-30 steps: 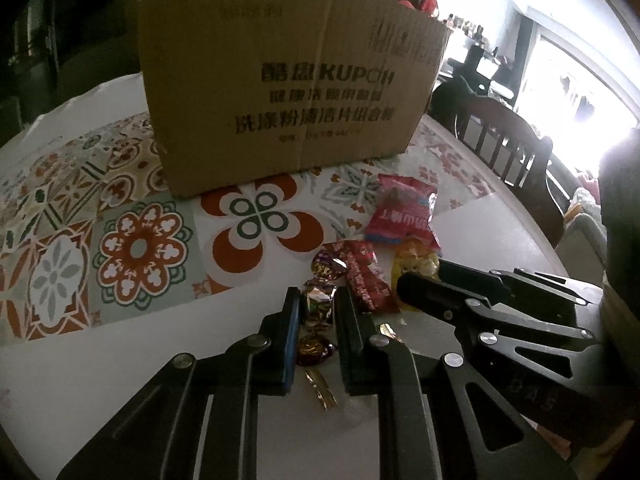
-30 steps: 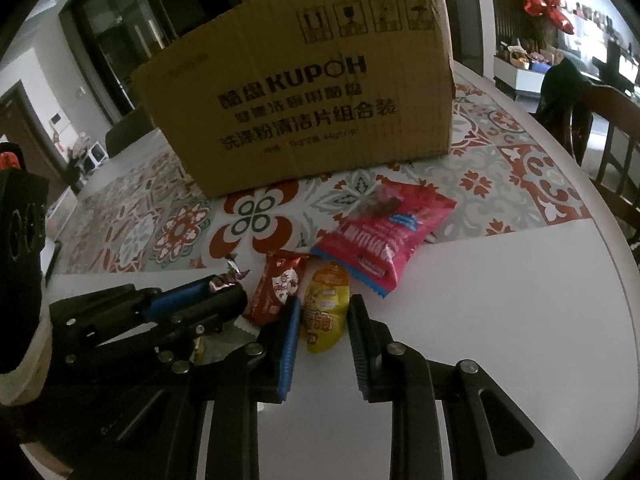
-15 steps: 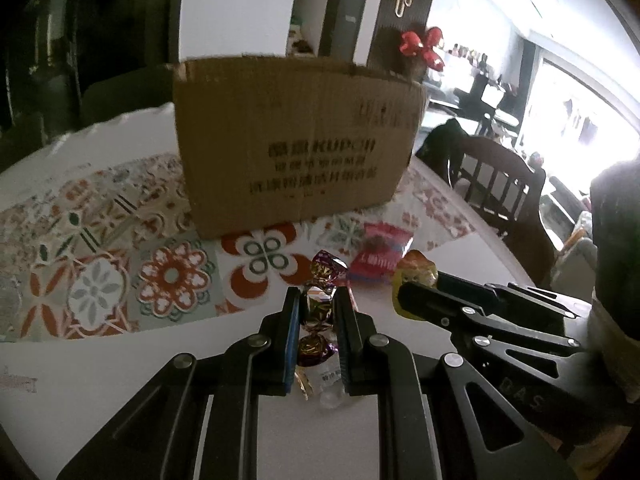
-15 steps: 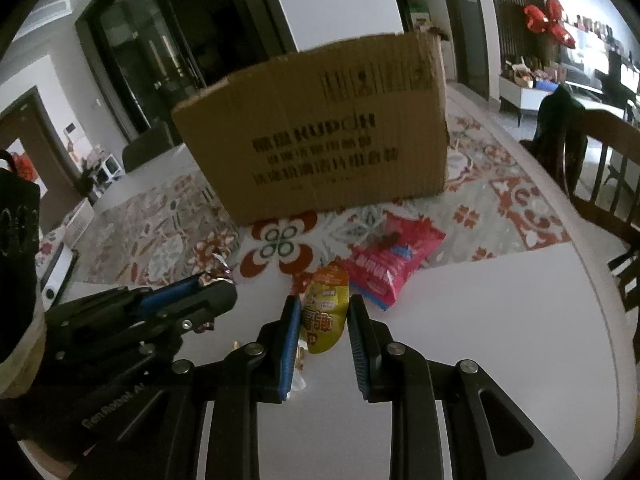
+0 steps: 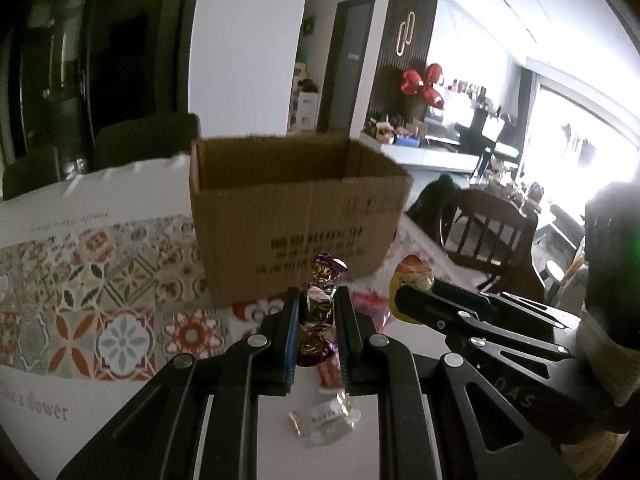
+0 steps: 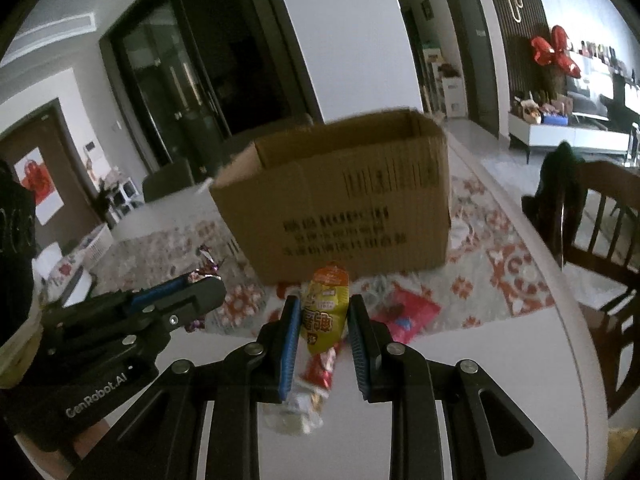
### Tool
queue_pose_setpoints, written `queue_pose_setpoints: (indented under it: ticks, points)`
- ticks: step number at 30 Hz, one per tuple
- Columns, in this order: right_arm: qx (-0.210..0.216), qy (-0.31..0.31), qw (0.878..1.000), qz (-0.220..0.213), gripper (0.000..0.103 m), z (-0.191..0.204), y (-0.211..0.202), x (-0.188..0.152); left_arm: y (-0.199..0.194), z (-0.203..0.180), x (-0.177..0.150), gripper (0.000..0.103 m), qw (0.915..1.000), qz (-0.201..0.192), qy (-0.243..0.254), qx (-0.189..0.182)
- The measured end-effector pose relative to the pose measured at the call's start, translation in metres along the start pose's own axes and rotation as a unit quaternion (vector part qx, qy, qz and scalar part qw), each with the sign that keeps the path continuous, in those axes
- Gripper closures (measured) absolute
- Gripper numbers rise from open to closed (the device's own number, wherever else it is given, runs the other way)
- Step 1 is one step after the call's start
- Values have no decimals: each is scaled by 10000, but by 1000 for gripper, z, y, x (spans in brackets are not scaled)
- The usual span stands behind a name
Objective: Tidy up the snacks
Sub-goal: 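Lift both held snacks and carry them over the cardboard box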
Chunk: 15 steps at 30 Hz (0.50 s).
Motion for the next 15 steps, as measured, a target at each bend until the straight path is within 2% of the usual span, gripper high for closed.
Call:
queue_pose_setpoints:
  ticks: [8,15]
  points:
    - [68,-211,9988,-439,78,6,-13,34,-8,-1,28,85,9993,-364,14,30]
    - [90,-339,9973,-651,78,4,-16,60,-9,-1,54,85,9979,-650,1,50]
Point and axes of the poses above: each gripper's, at about its wrist camera, not at the fingertips, and y roughly the way its jaws point, z to its left, x to its top, the point moved 1 cm from there along y, roughly the way its jaws point, and after that the axes turned 7 degrees about x, right-handed, at the moved point
